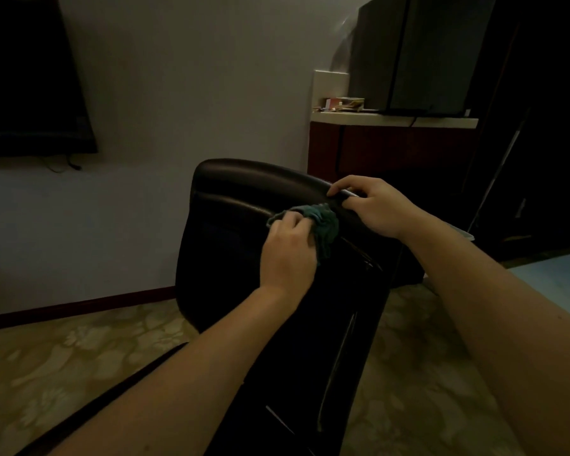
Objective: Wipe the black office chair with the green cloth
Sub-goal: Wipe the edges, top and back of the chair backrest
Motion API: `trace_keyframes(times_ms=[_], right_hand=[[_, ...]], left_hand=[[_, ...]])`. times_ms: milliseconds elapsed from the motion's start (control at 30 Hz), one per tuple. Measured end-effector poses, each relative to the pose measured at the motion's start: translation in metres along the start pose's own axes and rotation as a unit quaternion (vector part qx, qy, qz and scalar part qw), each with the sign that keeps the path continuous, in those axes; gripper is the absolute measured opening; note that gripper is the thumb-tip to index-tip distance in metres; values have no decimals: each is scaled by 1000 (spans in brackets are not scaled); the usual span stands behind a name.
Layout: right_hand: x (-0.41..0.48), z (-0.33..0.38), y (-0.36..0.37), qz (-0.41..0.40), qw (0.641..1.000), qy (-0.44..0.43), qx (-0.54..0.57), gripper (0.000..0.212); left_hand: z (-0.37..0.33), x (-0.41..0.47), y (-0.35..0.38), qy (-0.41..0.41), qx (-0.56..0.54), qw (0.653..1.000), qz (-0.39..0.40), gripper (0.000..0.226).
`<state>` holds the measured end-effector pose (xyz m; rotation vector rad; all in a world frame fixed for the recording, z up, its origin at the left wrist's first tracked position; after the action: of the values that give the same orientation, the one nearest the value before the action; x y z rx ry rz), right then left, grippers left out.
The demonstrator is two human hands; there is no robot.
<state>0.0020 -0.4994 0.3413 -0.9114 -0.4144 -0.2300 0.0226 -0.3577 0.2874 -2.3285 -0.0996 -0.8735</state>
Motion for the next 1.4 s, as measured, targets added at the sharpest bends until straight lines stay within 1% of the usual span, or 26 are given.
trace_keyframes(times_ms=[67, 100, 133, 200, 233, 300, 400, 533, 600, 667, 833, 933, 1000, 1100, 1167, 1200, 1233, 1333, 1400], right_hand=[[0, 0, 0, -2, 1000, -3, 7, 29], [-2, -1, 0, -7, 1000, -1, 19, 28], [-4, -2, 0, -12, 999, 1, 36, 27], [-7, -4, 1, -20, 998, -3, 60, 28], [-8, -6, 0, -25, 998, -8, 64, 28], [-7, -7, 0, -30, 997, -14, 65, 27], [-5, -8, 0, -31, 998, -14, 58, 27], [-6, -8, 0, -33, 997, -16, 74, 28], [-5, -8, -1, -36, 997, -18, 70, 28], [-4, -7, 0, -37, 997, -20, 72, 28], [-2, -9, 2, -39, 996, -15, 77, 27], [-2, -12, 1, -48, 996, -10, 81, 28], [-3, -13, 0, -52, 995, -12, 85, 27], [-3, -13, 0, -47, 996, -16, 73, 27], [-2, -11, 1, -41, 997, -17, 65, 28], [-2, -10, 1, -39, 997, -16, 65, 27], [-1, -10, 1, -39, 997, -14, 70, 27], [-2, -9, 2, -40, 995, -9, 90, 27], [-2, -10, 2, -40, 995, -8, 87, 28]], left_hand=[[-2, -3, -1, 35, 6, 999, 11, 25], [2, 2, -1, 32, 13, 999, 18, 26], [8, 10, -3, 5, 12, 1000, 20, 26], [24, 27, -6, -101, -2, 995, 27, 28], [29, 30, -5, -139, -8, 990, 26, 28], [25, 29, -3, -154, 1, 988, 18, 29], [12, 15, 0, -100, 13, 995, 8, 27], [-14, -13, 5, 38, 12, 999, 17, 24], [-15, -13, 8, 80, 19, 996, 36, 24], [-6, -2, 8, 69, 17, 997, 42, 24], [12, 18, 4, -53, -10, 998, 20, 24], [4, 7, 7, -48, 2, 999, 4, 22], [-10, -9, 10, -6, -9, 1000, 6, 20], [-32, -36, 15, 112, -11, 993, 37, 21], [-30, -33, 15, 162, 7, 986, 44, 22], [-25, -26, 13, 161, 15, 986, 41, 22], [-19, -18, 11, 139, 16, 989, 35, 22], [1, 2, 6, 31, -10, 999, 14, 23], [0, 0, 8, -1, -16, 1000, 6, 23]])
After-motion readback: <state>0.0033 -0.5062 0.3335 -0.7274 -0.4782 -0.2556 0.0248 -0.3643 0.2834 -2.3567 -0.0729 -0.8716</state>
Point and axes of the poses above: each hand's wrist, its own x-axis towards the middle knuckle, its own y-axis out of the palm, z = x × y, the point moved 9 cm from there along x, towards the middle knuckle, and after that the axes turned 14 degrees about -y, right-handed, at the moved point
